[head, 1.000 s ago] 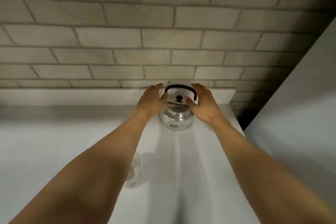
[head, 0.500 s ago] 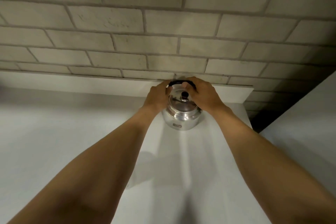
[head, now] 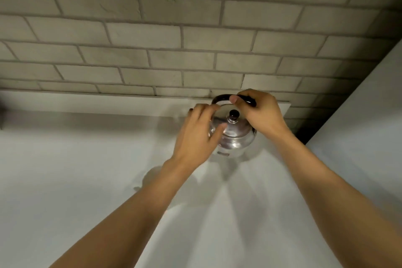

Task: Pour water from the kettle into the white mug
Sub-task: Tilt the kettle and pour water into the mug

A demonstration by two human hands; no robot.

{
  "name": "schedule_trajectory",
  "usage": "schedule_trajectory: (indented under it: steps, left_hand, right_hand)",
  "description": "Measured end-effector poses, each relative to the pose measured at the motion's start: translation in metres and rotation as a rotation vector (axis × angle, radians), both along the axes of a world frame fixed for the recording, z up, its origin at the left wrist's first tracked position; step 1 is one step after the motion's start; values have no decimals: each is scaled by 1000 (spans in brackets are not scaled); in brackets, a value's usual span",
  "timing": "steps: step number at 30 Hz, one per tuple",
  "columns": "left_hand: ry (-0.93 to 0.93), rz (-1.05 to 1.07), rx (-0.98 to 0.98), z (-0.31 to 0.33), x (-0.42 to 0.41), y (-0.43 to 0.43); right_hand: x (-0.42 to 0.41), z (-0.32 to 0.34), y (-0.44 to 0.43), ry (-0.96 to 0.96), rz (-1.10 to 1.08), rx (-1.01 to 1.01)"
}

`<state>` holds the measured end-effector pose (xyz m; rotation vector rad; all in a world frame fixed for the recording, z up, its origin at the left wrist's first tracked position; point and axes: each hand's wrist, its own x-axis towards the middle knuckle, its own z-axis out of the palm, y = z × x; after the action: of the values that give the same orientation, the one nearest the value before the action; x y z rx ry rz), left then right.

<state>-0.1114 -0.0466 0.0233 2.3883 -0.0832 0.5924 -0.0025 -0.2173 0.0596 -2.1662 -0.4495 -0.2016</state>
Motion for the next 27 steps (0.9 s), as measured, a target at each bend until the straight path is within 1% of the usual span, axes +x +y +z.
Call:
schedule_trajectory:
  steps: [2,5,9,11,13,15,18,22,25,27]
  left_hand:
    - [-23,-64,55,-3,-35,-12]
    - [-46,-80,165,-14,-73,-23]
    - [39,-70,153,-23,-107,-23]
    - [71,-100,168,-26,-118,-22]
    - [166,-145,198,-28,-127,-22]
    - [179,-166,224,-33,-136,-24]
    - [123,-168,150,-39,-148,-27]
    - [88,-112,49,-42,-162,-34]
    - [120,-106,3,-42,-162,-39]
    - [109,-90,-41,-40,-161,-41]
  right_hand:
    - [-23,10,-4,-37,-6,8]
    - [-58,19,-8,-46,-1,29]
    - [-100,24,-14,-50,-26,3]
    - [-118,24,-15,-35,-28,-18]
    - [-135,23,-15,-18,-19,-41]
    - [-147,20,-14,-19,8,-69]
    - [-160,19,-11,-32,49,-117]
    - [-167,22,-11,-45,85,-125]
    - [-167,28,-7,-68,118,-177]
    - [-165,33,-4,-77,140,-215]
